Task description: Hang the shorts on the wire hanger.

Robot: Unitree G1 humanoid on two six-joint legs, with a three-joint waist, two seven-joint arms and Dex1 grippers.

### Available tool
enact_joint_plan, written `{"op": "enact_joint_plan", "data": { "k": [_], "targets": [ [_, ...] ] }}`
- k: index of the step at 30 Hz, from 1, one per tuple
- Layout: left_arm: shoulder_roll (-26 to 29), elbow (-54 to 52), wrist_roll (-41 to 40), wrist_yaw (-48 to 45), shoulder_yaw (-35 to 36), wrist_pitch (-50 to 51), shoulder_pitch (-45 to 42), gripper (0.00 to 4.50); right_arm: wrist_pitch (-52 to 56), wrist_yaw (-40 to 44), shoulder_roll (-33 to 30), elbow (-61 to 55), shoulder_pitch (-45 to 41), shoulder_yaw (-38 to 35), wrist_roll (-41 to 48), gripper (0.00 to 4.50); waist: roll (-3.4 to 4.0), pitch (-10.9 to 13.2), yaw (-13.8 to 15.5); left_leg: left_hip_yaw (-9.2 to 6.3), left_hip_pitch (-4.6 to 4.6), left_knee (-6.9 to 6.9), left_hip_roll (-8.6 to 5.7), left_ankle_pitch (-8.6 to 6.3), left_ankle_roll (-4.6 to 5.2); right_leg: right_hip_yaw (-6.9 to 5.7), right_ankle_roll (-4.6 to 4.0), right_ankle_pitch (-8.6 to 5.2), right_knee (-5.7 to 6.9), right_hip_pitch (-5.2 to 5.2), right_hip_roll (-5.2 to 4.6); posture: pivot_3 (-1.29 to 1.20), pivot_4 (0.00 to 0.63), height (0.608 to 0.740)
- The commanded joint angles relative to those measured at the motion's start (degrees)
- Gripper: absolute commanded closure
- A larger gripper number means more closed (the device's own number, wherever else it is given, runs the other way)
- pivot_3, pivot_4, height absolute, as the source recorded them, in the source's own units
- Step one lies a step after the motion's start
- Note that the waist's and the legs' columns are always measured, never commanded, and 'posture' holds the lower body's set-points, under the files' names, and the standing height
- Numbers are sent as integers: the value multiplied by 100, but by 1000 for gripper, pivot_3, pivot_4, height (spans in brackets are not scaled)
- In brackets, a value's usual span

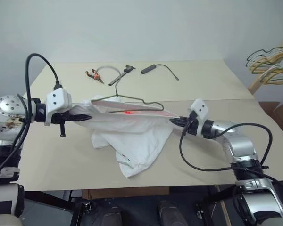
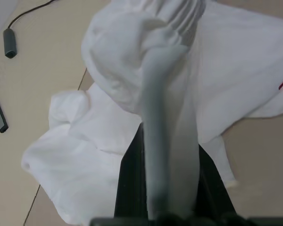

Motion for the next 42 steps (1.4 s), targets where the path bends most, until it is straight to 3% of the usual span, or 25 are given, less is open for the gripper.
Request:
{"op": "enact_joint_plan", "data": {
  "k": [1,10,15,21,27,30,37,41,42],
  "targets": [
    [382,166,441,111,8,-265,-31,4500,94,-42,-231,-160,9,-257,28,4474,0,0,-20,0,0,0,0,0,0,0,0,0,0,0,0,8,66,740],
    [498,423,613,-161,-126,-669,17,4500,55,-14,-371,-29,-64,-288,1,4474,0,0,-21,1,-3,0,0,0,0,-1,0,0,-5,0,0,7,65,740],
    [462,597,1145,311,-379,-668,-107,4500,46,115,-511,-221,-68,-296,50,4474,0,0,-18,1,-2,0,0,0,0,-1,0,0,-3,0,0,6,64,740],
    [-71,818,1637,861,-843,-590,-542,4500,418,371,-572,-1696,38,142,177,4474,2,1,-1,-2,-8,0,0,0,0,-2,1,-1,-5,-3,0,-9,60,740],
    [-785,858,1519,927,-922,-461,-928,4500,831,-49,-306,-2553,129,727,-104,4474,0,0,26,-2,-12,0,-1,0,0,-4,2,-1,-5,-5,-1,-35,51,740],
    [-842,891,1463,834,-880,-516,-957,4500,1084,-423,-254,-2477,110,669,-266,3715,0,0,-4,-1,-16,0,-1,0,0,-3,1,-1,-7,-8,-1,-44,49,740],
    [-720,952,1404,577,-861,-652,-934,4500,1563,-1184,-212,-2234,30,404,-540,1397,0,0,-43,-1,-15,0,-1,0,0,-3,1,0,-6,-9,-1,-51,47,740],
    [-524,864,1357,165,-895,-653,-804,4500,1430,-861,-426,-2435,101,42,-169,104,0,0,-49,-1,-18,0,-1,0,0,-3,1,0,-8,-10,-1,-40,49,740],
    [-462,868,1371,69,-909,-650,-779,4500,1343,-688,-568,-2531,151,-56,-76,45,0,0,-45,-1,-18,0,-1,0,0,-3,1,0,-9,-10,-1,-40,49,740]
  ]
}}
